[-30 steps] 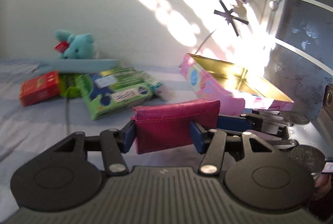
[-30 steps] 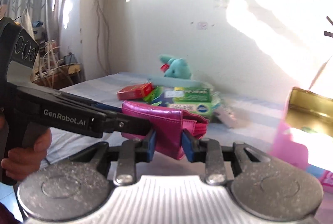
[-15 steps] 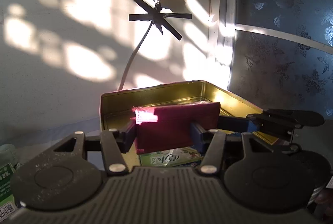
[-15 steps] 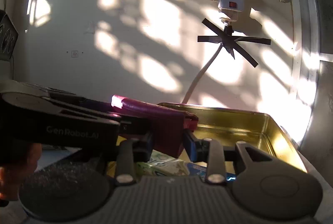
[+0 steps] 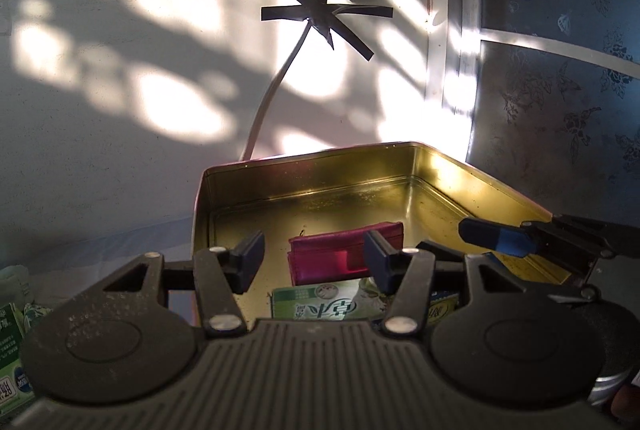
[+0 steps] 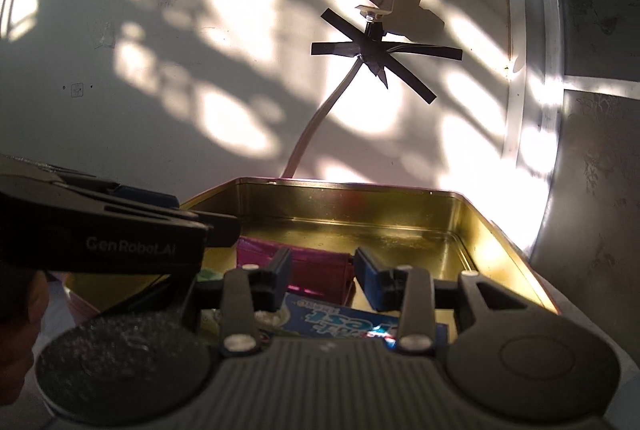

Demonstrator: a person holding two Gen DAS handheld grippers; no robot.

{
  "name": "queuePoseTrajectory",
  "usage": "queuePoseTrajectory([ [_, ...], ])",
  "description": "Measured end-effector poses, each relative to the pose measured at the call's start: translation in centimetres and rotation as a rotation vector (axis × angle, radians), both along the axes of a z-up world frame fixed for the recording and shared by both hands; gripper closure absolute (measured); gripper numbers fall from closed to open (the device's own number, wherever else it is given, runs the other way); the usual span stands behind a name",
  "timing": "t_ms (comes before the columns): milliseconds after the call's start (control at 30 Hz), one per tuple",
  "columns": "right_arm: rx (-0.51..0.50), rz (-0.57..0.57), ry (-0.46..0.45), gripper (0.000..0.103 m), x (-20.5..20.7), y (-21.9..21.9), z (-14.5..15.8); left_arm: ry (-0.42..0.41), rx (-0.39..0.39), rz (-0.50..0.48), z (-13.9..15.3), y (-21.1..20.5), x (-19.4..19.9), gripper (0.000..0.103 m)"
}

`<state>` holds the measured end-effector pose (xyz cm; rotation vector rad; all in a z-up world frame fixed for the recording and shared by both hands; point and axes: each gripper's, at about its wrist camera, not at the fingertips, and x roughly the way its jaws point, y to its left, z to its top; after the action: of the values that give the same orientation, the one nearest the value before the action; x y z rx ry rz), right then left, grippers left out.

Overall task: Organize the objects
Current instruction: 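Carry the pink pouch into the pink tin and open both grippers, then close both grippers on the green medicine box and lift it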

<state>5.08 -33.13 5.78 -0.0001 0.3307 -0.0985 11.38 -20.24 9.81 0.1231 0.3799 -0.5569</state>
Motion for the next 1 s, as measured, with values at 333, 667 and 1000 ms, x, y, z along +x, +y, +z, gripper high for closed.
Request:
queuePoseTrajectory([
  [333, 0.160, -0.024, -0.060, 0.066, -6.5, 1.3, 1.0, 0.007, 0.041, 0.046, 0.5, 3.8, -6.2, 0.045],
  [667, 0.202, 0.049, 0.065, 0.066, -8.7, 5.2, -0.9, 0.091, 0.148, 0.201, -3.1, 9.5, -7.2, 0.045],
  [1000, 0.146, 0.235, 0.159, 0.066, -6.5, 12.3, -0.8, 0.137, 0.141, 0.411, -5.1, 18.4, -5.9, 0.043],
])
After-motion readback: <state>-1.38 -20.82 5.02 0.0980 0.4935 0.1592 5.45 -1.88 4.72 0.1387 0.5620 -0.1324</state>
